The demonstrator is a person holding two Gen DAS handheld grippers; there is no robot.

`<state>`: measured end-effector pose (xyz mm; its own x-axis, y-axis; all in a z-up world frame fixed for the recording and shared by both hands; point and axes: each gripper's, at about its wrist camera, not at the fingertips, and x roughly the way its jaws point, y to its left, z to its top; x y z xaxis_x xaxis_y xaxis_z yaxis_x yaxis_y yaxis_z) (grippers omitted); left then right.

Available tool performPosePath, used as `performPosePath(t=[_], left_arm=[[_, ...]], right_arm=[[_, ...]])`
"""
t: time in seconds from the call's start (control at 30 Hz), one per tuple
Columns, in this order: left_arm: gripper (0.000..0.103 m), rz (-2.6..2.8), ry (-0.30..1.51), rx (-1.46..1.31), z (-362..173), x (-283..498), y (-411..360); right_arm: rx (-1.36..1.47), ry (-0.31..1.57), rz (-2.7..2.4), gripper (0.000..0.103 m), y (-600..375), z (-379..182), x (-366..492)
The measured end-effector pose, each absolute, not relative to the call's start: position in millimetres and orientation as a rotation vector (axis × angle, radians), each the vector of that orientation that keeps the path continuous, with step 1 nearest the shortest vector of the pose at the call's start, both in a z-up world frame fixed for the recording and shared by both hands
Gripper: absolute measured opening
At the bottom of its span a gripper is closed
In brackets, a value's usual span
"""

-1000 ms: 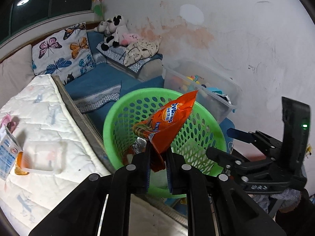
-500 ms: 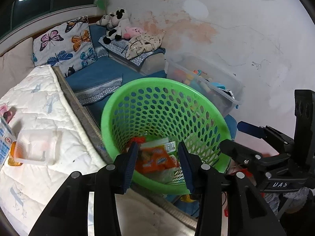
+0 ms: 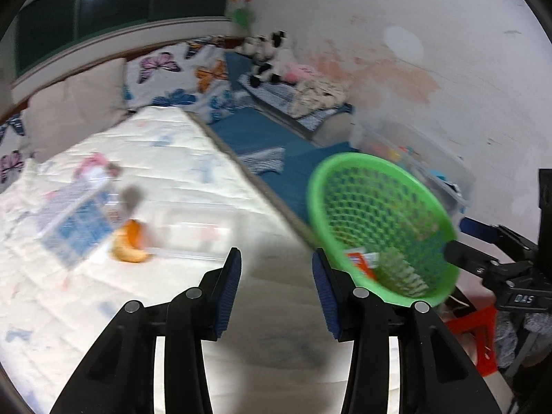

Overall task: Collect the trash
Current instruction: 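Move both grippers back to the bed toward the juice carton and plastic tray, then grasp the white juice carton with the left gripper while the right grasps the clear plastic tray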

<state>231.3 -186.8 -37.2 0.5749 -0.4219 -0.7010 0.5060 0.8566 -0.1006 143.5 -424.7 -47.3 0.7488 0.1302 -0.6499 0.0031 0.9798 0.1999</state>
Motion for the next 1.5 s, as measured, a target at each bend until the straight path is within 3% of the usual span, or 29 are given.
performPosePath(t=[0.23,0.33,0.67,1.23,1.5], left_arm=[[0.043,-0.373,0.744,0.166,-22,264,-123],[0.053,-0.334,0.739,0.206,-16,282,-104],[0.061,-0.349,0.786,0.374,-21,336,-81],[0.065,-0.479,0.895,0.438,-49,384,-85],[0.059,-0.520,0.881,0.437,-54,388,-86]], right_arm=[[0.148,0.728,0.136,0.094,-390,-44,160],[0.140,0.735,0.161,0.094,-380,-44,168],[0.084,0.765,0.271,0.094,-342,-43,202],[-0.150,0.828,0.514,0.094,-278,-54,283],[-0.271,0.863,0.592,0.094,-250,-73,308]])
